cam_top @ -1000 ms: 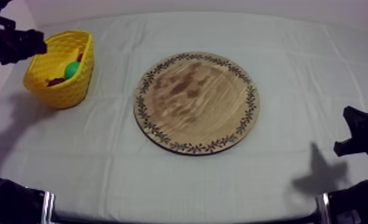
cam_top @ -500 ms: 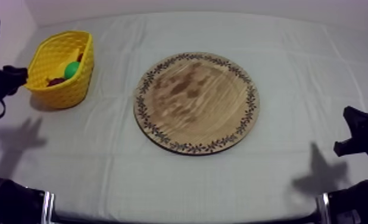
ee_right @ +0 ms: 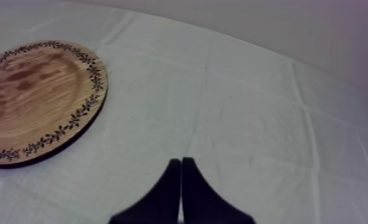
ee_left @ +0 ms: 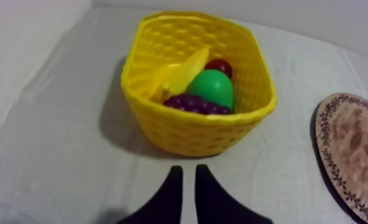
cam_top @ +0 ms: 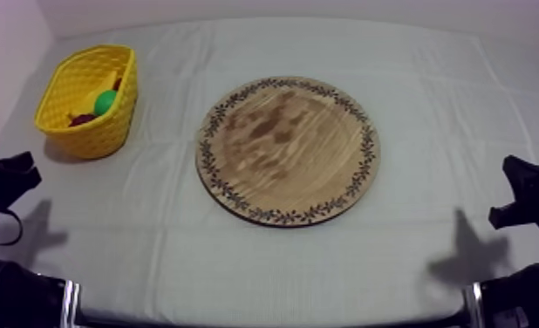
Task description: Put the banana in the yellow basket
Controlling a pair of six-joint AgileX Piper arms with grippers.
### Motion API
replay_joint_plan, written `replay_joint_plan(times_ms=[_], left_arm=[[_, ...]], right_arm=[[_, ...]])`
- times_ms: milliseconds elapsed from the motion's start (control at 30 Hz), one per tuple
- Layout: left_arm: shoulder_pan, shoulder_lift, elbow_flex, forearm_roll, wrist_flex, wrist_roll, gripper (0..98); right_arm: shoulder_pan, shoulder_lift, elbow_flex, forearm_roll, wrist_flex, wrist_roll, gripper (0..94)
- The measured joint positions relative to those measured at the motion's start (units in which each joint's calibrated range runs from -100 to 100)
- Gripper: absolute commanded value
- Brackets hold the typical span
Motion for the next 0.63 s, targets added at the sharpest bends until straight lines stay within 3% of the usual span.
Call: replay_joint_plan(times_ms=[300,633], left_arm=[[-1.05,-11.18,4.19,-1.42,2.02,-0.50,0.1],[-2.36,-19.23,5.85,-1.16,0.71,5.54,0.1]], right_arm=[[0.00,0.00,0.00,0.00,-0.10,0.00,0.3],[0.00,0.00,0.00,0.00,-0.10,0.00,0.3]])
